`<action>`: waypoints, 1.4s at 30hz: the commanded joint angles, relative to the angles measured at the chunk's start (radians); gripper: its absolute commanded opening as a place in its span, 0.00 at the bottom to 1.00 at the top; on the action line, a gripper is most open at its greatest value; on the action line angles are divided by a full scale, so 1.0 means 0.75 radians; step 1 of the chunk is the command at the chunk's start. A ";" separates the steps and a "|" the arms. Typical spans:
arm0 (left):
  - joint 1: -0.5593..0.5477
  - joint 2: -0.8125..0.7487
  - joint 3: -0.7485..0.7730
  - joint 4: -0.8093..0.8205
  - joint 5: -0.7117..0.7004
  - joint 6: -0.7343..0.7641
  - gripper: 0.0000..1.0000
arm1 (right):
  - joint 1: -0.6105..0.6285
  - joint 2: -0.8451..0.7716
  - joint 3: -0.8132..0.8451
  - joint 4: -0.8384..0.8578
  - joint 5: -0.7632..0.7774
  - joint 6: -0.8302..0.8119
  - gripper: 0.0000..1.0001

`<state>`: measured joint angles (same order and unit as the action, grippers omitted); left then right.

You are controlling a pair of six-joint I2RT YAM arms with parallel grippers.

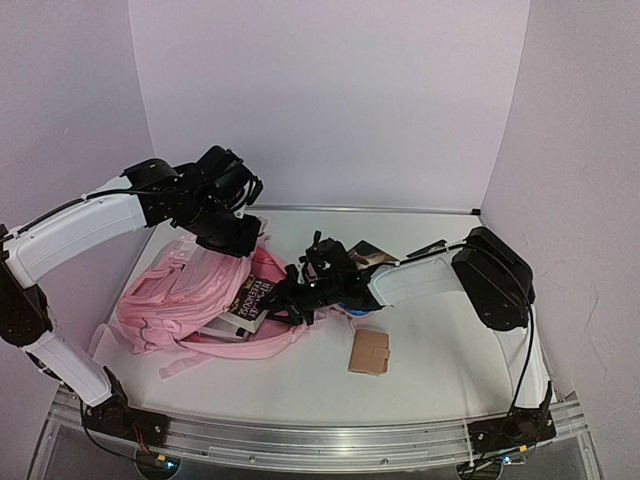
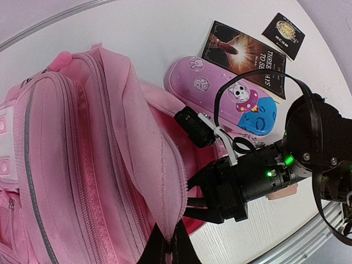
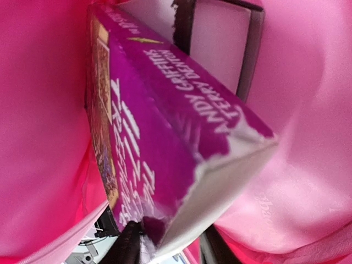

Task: Pack the student bag
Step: Place the book in the student bag.

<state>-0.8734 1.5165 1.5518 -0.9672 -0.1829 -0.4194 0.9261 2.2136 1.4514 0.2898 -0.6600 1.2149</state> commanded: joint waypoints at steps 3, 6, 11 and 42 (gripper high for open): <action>0.001 -0.102 0.000 0.111 0.000 -0.004 0.00 | -0.012 -0.073 0.143 -0.136 0.021 -0.146 0.17; 0.001 -0.095 0.000 0.117 0.013 0.000 0.00 | -0.004 -0.002 0.266 -0.177 -0.008 -0.166 0.10; 0.001 -0.069 0.021 0.114 0.023 0.010 0.00 | 0.032 0.112 0.422 -0.200 -0.014 -0.159 0.10; 0.189 0.054 -0.365 0.442 0.313 -0.107 0.17 | -0.334 -0.402 -0.140 -0.230 -0.328 -0.485 0.65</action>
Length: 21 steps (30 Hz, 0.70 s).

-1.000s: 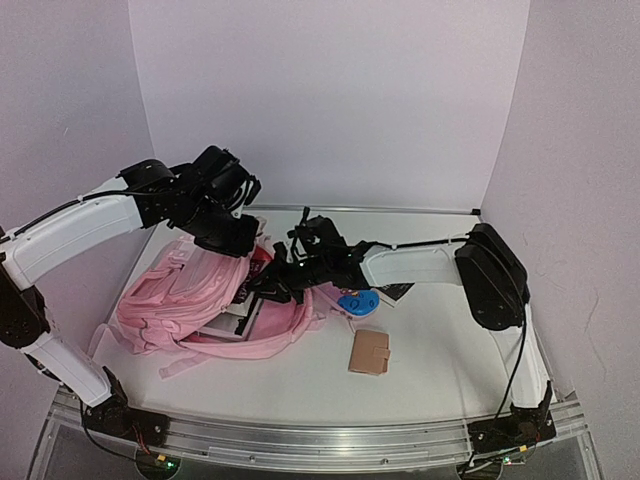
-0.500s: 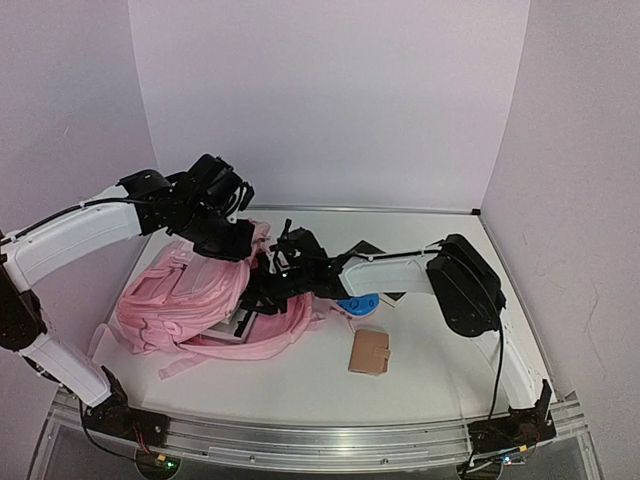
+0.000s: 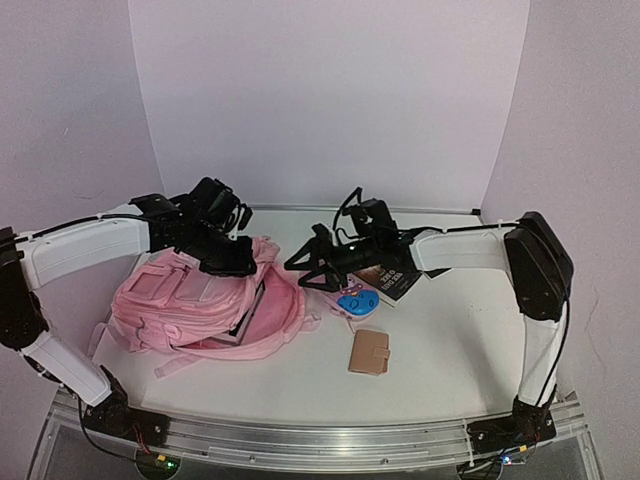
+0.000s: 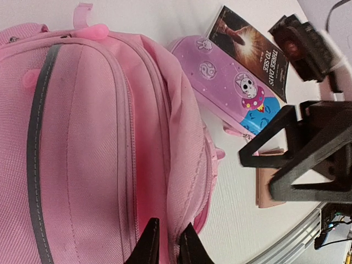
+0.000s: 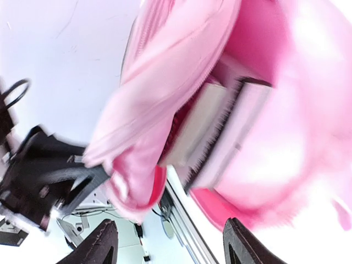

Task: Pack the student bag
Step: Place the book in the student bag.

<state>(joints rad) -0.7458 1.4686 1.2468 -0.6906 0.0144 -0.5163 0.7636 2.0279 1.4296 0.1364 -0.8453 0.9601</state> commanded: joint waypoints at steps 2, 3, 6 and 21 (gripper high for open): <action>0.019 0.169 0.073 0.083 0.090 0.040 0.27 | -0.189 -0.211 -0.138 -0.156 -0.062 -0.283 0.66; 0.018 0.182 0.091 0.088 0.110 0.049 0.35 | -0.222 -0.232 -0.135 -0.237 -0.035 -0.378 0.66; 0.015 0.205 0.151 0.103 0.143 0.080 0.57 | -0.328 -0.307 -0.165 -0.420 0.031 -0.564 0.66; 0.019 0.600 0.668 0.102 0.161 0.243 0.85 | -0.807 -0.285 -0.466 -0.532 0.028 -0.669 0.66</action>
<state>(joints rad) -0.7383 1.8181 1.6198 -0.6195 0.1252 -0.3922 0.1789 1.7806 1.0974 -0.2476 -0.8046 0.4946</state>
